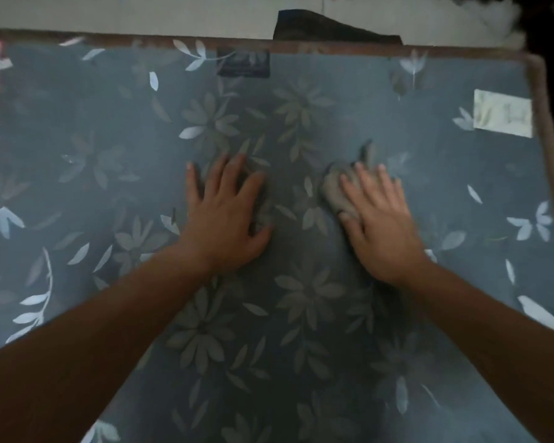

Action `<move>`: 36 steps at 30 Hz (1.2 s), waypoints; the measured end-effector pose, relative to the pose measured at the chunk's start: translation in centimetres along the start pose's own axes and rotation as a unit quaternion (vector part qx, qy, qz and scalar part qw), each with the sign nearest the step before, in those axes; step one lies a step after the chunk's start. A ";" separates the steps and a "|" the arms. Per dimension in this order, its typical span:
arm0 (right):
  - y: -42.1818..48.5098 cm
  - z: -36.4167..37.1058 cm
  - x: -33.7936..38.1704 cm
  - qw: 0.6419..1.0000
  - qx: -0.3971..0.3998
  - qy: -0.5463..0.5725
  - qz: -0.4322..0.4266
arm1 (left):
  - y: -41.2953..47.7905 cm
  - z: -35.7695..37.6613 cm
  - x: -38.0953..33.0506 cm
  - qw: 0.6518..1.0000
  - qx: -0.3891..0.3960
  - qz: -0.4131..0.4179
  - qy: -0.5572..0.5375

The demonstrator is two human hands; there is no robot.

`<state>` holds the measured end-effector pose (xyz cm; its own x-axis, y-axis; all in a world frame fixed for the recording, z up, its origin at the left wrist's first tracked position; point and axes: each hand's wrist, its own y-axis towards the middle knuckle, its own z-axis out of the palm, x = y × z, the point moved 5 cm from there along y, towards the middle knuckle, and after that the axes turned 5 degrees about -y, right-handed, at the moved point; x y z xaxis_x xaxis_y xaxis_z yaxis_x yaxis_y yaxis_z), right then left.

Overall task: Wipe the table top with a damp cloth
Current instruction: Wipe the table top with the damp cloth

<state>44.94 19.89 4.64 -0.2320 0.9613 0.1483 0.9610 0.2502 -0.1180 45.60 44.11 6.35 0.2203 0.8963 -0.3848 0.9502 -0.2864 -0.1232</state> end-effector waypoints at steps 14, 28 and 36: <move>7.9 -1.4 -2.0 0.994 0.015 -0.011 -0.106 | 7.0 1.2 2.2 0.996 0.080 -0.042 0.022; 14.9 -2.4 -4.4 0.997 0.008 -0.015 -0.077 | 7.1 1.6 1.9 0.996 0.044 -0.046 0.059; 22.2 -2.4 3.3 0.992 -0.012 -0.081 -0.098 | 7.1 1.8 2.0 0.996 0.027 -0.043 0.067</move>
<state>65.90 28.33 4.89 -0.4335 0.9011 0.0055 0.8981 0.4325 -0.0796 52.40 43.22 3.06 0.1687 0.9546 -0.2454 0.9545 -0.2203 -0.2009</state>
